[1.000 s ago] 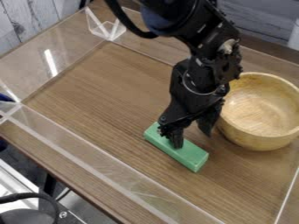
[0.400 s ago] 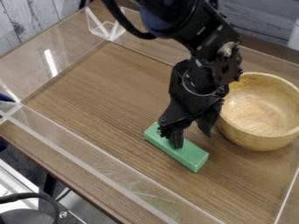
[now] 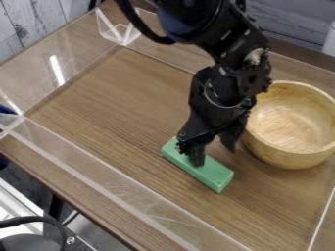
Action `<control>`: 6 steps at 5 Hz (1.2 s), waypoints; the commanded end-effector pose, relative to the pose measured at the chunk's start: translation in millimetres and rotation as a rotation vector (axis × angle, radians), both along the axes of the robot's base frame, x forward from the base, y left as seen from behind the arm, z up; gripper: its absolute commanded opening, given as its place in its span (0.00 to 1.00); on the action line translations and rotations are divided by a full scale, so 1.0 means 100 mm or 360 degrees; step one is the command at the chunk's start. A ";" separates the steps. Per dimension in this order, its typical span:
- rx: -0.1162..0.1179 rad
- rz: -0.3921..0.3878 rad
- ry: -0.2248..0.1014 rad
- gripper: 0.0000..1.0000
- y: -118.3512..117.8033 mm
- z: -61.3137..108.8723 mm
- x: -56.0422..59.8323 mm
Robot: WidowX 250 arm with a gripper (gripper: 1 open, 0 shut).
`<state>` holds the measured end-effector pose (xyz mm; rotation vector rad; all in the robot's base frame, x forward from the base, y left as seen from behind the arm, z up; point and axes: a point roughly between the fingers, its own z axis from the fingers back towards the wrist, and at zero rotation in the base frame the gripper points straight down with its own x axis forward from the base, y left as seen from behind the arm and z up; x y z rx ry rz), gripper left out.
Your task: Put the green block in the brown bowl
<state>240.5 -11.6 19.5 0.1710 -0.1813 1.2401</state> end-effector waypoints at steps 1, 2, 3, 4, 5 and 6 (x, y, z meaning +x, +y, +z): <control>0.0099 0.0005 0.0277 1.00 0.18 -0.27 -0.49; 0.0118 0.0016 0.0284 1.00 0.19 -0.27 -0.51; 0.0137 0.0026 0.0291 1.00 0.20 -0.27 -0.53; 0.0163 0.0039 0.0299 1.00 0.21 -0.27 -0.54; 0.0188 0.0052 0.0308 1.00 0.21 -0.28 -0.55; 0.0213 0.0065 0.0318 1.00 0.22 -0.29 -0.56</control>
